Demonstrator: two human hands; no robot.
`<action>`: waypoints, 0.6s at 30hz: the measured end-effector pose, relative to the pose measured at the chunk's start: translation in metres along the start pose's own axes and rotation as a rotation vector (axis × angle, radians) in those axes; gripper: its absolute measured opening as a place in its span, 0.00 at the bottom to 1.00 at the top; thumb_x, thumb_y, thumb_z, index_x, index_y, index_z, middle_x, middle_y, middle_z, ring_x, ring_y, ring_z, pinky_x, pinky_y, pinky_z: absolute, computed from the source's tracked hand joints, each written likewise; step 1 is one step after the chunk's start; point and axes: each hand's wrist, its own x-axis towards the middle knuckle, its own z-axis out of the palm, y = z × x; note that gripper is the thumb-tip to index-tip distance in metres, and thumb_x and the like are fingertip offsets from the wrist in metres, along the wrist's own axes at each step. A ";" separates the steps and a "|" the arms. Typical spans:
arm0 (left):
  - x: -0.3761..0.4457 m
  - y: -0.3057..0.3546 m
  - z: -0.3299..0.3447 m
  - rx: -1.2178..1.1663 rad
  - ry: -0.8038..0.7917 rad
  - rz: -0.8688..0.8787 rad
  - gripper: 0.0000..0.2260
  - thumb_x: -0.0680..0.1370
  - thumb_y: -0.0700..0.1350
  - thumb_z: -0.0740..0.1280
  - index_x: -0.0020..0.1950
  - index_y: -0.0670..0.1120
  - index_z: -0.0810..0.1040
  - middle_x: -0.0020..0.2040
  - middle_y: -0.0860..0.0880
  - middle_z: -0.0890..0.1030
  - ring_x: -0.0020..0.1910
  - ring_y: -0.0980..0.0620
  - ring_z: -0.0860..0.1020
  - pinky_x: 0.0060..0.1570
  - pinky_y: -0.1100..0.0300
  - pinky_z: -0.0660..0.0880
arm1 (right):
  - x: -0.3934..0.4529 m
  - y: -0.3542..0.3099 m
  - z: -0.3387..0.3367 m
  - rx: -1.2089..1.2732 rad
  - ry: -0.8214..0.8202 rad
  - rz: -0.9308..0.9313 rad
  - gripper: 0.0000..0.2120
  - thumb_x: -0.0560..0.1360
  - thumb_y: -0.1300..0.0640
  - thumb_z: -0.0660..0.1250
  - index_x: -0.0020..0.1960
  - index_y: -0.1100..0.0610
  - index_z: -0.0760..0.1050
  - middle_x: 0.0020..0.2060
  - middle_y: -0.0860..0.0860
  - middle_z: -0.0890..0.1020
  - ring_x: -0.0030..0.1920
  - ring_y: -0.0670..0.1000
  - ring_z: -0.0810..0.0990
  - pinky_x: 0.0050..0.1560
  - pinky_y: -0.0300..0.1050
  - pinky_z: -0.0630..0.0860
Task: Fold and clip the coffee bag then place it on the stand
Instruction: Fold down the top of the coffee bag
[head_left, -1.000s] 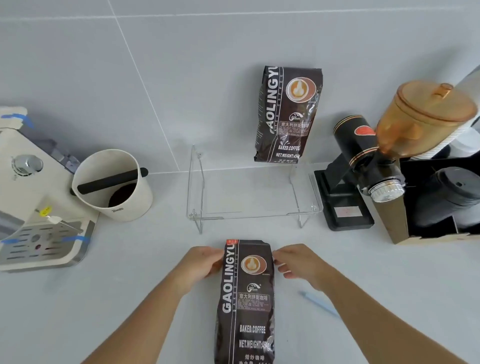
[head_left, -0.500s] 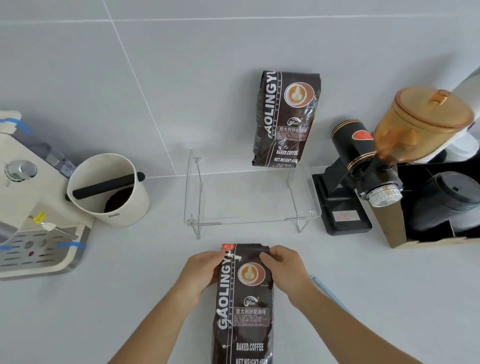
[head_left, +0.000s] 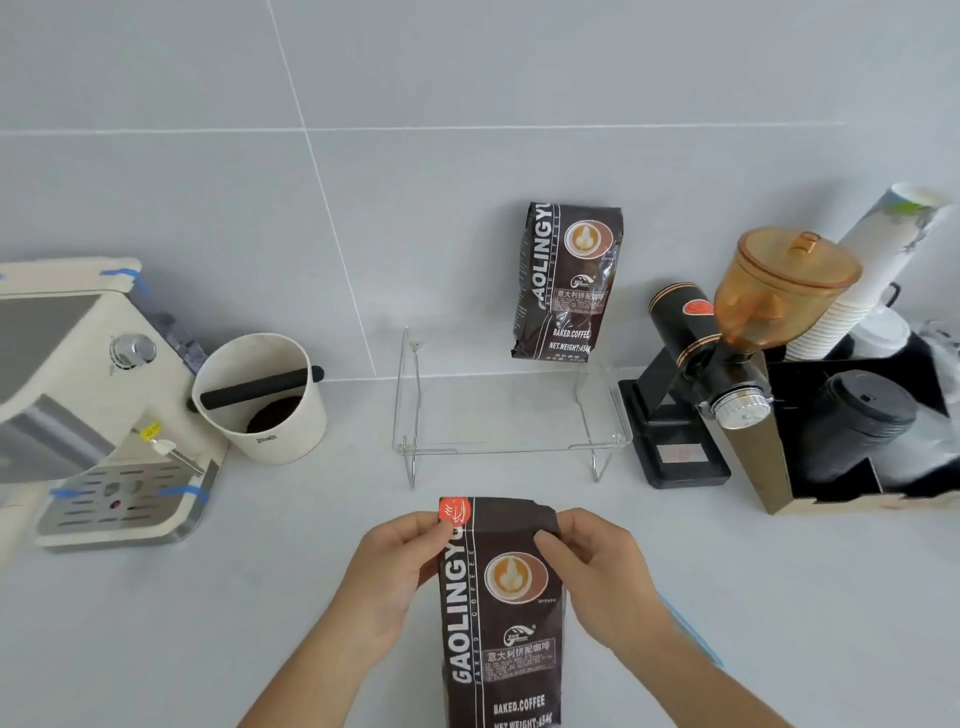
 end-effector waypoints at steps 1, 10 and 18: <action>-0.007 0.002 0.003 -0.006 -0.002 0.017 0.09 0.77 0.37 0.66 0.42 0.41 0.86 0.42 0.42 0.87 0.40 0.49 0.83 0.50 0.55 0.76 | -0.006 -0.004 -0.004 0.040 -0.014 0.000 0.14 0.75 0.64 0.69 0.35 0.50 0.81 0.34 0.50 0.88 0.34 0.46 0.83 0.36 0.37 0.79; -0.043 0.006 0.024 -0.074 -0.038 0.197 0.06 0.74 0.38 0.68 0.45 0.41 0.86 0.45 0.42 0.88 0.44 0.52 0.84 0.49 0.59 0.76 | -0.040 -0.021 -0.029 0.108 -0.052 -0.067 0.11 0.74 0.68 0.69 0.38 0.55 0.82 0.35 0.52 0.87 0.34 0.48 0.83 0.35 0.33 0.75; -0.052 0.008 0.026 -0.010 -0.119 0.276 0.09 0.69 0.44 0.71 0.46 0.42 0.86 0.45 0.44 0.88 0.44 0.55 0.85 0.43 0.70 0.77 | -0.050 -0.022 -0.038 0.029 -0.007 -0.150 0.13 0.74 0.69 0.69 0.40 0.51 0.82 0.38 0.51 0.88 0.41 0.51 0.86 0.42 0.34 0.78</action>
